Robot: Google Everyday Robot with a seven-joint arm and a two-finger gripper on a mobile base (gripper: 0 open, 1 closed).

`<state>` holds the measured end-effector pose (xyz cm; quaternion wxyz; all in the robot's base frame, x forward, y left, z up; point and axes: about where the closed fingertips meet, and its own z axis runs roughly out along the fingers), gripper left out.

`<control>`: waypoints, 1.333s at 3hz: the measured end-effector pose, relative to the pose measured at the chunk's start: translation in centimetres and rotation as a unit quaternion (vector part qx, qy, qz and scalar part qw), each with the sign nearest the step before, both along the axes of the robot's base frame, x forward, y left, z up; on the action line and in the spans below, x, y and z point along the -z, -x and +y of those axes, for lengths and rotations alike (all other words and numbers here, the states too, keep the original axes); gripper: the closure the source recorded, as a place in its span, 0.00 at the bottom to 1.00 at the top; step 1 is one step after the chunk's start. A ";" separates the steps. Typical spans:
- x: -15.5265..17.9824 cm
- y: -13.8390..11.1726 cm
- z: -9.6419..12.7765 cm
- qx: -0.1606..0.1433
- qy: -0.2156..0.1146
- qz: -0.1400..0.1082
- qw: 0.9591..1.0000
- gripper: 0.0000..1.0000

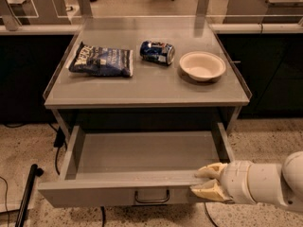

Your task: Open top drawer

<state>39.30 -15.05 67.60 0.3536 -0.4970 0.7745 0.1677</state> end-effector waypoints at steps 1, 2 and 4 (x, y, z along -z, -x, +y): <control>0.1 1.3 -0.2 0.007 -0.003 0.002 1.000 1.00; 0.0 1.5 -0.2 0.007 -0.003 0.002 1.000 1.00; 0.1 3.0 -0.3 0.013 -0.005 0.005 1.000 0.86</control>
Offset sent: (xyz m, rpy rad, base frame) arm -0.2975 -0.0833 -0.0230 0.0774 0.0815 -0.2501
